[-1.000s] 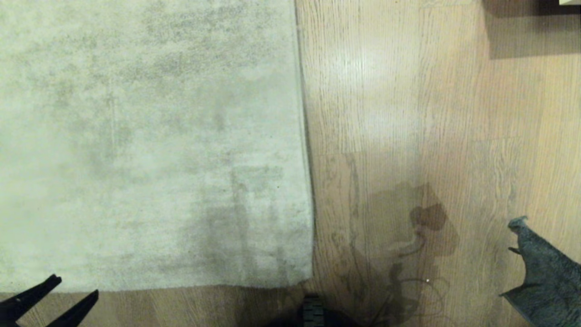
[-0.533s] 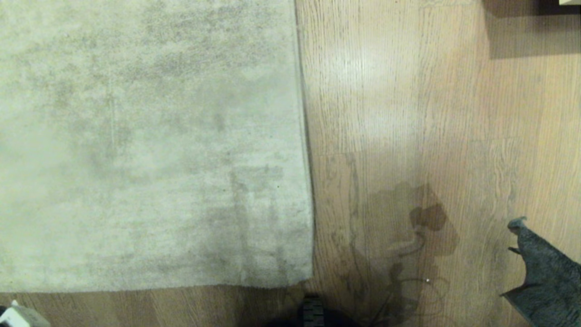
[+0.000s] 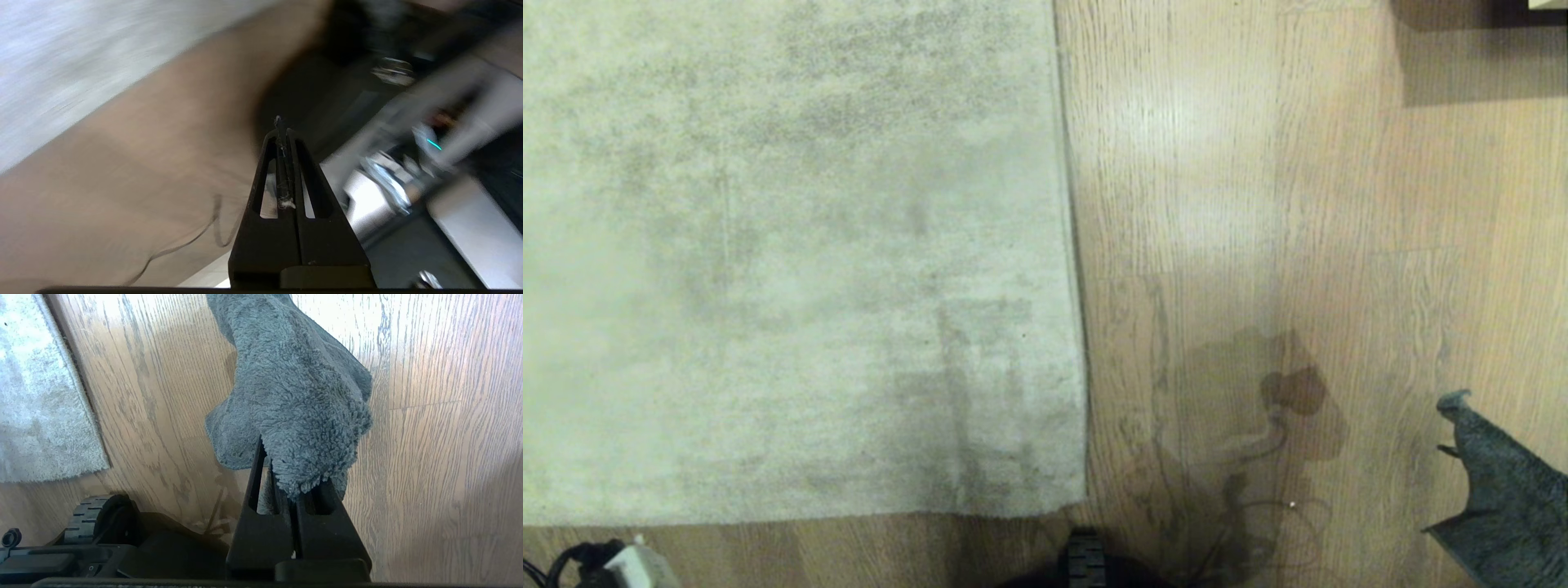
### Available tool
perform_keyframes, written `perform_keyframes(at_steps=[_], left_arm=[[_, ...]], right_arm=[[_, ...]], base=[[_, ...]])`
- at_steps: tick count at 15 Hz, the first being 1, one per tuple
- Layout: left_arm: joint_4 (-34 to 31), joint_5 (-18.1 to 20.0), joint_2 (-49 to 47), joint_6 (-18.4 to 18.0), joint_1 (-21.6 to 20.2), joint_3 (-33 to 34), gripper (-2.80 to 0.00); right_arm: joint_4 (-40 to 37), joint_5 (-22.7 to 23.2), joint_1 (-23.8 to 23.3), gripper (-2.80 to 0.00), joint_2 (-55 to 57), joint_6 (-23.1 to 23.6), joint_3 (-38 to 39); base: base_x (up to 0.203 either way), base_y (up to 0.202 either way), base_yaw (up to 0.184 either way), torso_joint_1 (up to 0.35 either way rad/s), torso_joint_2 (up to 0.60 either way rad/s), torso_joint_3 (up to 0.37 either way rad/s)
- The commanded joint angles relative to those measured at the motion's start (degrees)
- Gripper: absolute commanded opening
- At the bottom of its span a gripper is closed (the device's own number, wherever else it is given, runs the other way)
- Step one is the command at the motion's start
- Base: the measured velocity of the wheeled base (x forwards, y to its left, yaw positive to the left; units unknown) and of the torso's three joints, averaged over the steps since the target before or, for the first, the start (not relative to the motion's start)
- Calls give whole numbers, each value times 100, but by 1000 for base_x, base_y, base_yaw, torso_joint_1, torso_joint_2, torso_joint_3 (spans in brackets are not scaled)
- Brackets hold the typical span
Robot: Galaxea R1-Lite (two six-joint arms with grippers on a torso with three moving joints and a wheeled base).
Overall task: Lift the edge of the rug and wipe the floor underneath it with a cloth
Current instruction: Lay down the carpet
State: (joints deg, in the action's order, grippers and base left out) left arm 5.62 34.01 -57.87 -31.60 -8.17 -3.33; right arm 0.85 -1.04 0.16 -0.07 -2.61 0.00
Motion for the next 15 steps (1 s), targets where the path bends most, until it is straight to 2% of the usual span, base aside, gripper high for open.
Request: perform_keyframes(at_steps=[1,4,7,10,13,15], left_arm=[[323,12,-1290,23,731,-47,-280],[820,2,-2535,-84,1047,-79,-280],[1678,-181,-3708,-367,1196,-152,-280],[2248,-774,-4602,-622,1765,-511,-280],[2739,-1609,-5262,-667,2406,-1112,-280],[2955,-1789,-5691,-643,2780,-1569,-280]], right_arm=[[3,-2,2,-280,7,-3,0],[3,-2,2,-280,7,-3,0],[3,-2,2,-280,7,-3,0],[3,-2,2,-280,7,-3,0],[3,-2,2,-280,7,-3,0],[3,7,2,-280,7,-3,0]], base=[[0,0,0,0,0,0],[0,0,0,0,0,0],[0,0,0,0,0,0],[0,0,0,0,0,0],[0,0,0,0,0,0],[0,0,0,0,0,0]])
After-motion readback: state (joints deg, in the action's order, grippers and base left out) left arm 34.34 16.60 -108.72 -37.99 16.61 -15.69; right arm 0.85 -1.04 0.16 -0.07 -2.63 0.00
